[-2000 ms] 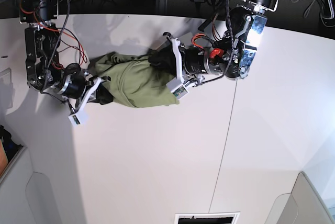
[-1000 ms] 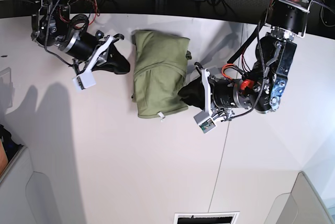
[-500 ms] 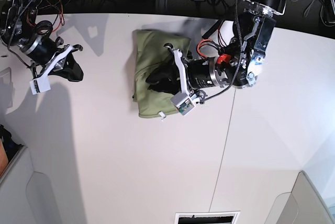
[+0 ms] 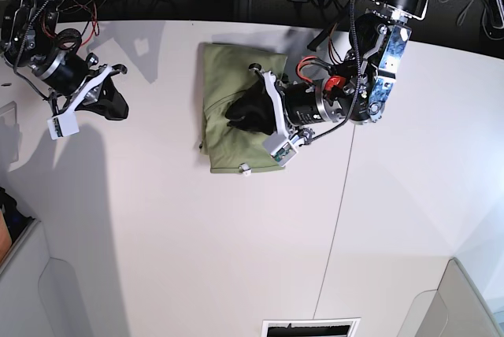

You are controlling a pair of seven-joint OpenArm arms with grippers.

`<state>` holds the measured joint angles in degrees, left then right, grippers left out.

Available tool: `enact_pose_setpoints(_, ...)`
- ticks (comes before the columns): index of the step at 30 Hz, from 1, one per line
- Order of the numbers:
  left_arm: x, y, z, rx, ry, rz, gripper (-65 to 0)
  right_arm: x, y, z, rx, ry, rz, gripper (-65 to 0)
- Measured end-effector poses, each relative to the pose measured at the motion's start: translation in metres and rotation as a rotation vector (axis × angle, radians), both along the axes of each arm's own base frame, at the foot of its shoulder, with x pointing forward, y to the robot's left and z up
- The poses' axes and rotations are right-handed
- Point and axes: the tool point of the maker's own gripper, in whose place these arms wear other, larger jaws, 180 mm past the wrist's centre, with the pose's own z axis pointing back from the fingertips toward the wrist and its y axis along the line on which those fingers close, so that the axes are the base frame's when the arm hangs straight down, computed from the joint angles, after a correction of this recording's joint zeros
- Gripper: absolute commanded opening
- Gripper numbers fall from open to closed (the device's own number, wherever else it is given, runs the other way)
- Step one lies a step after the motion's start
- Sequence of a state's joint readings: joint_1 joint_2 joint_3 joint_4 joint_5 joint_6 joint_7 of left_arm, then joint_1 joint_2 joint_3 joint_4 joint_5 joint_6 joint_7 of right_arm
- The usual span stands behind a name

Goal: Layout the t-shirt on the table in an organized manner, then fold the t-shirt properly
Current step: 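Withdraw the right gripper and flatten the bundle with the left gripper, then release the bundle and lift the left gripper away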

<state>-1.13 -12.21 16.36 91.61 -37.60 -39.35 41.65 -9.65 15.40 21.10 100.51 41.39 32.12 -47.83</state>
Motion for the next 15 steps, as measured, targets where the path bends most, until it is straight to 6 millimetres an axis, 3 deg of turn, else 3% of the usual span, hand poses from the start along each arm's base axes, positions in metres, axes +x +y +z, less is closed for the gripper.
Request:
enact_pose_setpoints(4, -0.002, -0.013, 0.048, -0.048, -0.097, -0.057, -50.3, 0.000, 0.000, 0.000, -0.002, 0.001, 0.000, -65.0)
enact_pose_setpoints(6, -0.006, -0.015, 0.060, -0.047, -0.122, -0.080, -50.3, 0.000, 0.000, 0.000, -0.001, 0.001, 0.000, -65.0)
enact_pose_setpoints(12, -0.034, -0.001, 0.059, -0.043, -0.088, -0.071, -50.3, -0.010, -0.010, 0.001, 0.004, 0.030, -0.009, -65.0)
enact_pose_setpoints(15, -0.049, 0.022, 0.052, -0.026, -0.058, -0.007, -50.3, -0.020, -0.024, 0.009, -0.013, 0.020, -0.032, -65.0)
